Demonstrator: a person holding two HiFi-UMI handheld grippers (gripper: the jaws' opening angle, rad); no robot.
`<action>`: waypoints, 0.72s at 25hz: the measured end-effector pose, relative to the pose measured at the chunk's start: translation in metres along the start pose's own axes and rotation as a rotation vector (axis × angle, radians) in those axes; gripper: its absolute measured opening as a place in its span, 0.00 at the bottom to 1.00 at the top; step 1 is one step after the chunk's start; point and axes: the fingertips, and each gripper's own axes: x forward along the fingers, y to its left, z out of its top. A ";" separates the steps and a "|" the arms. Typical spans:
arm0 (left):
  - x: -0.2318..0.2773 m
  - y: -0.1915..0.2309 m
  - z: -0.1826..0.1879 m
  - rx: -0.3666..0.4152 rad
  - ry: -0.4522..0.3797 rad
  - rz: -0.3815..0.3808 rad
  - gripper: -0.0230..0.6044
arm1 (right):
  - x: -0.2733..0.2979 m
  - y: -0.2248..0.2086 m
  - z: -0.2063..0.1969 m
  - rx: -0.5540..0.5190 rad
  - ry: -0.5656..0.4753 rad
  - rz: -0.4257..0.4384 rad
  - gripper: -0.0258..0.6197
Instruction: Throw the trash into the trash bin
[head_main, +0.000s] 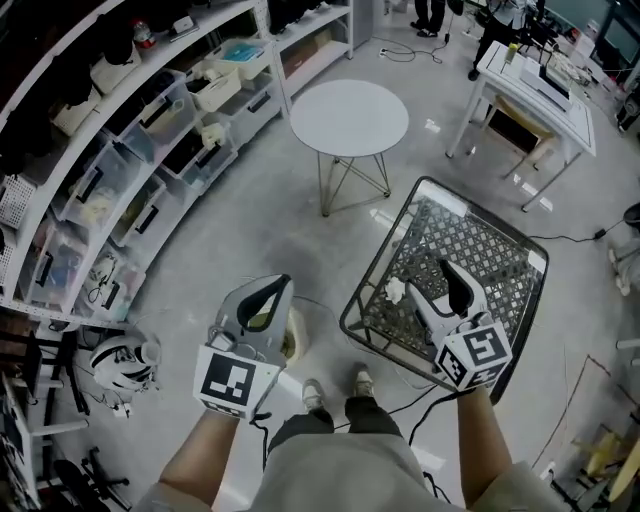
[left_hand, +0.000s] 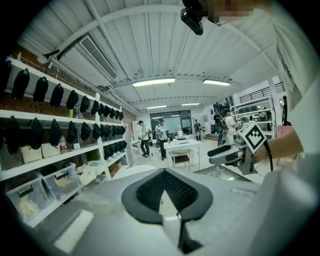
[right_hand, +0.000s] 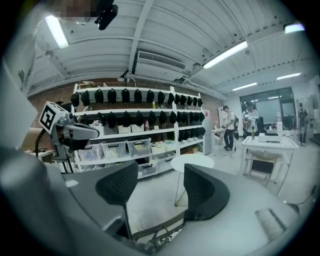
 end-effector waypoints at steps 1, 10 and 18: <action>0.010 -0.002 -0.006 0.002 0.009 -0.010 0.04 | 0.007 -0.005 -0.013 0.008 0.023 0.000 0.49; 0.083 -0.013 -0.088 -0.036 0.143 -0.081 0.04 | 0.070 -0.040 -0.139 0.054 0.250 -0.002 0.46; 0.122 -0.020 -0.169 -0.107 0.287 -0.099 0.04 | 0.102 -0.057 -0.258 0.127 0.469 -0.007 0.48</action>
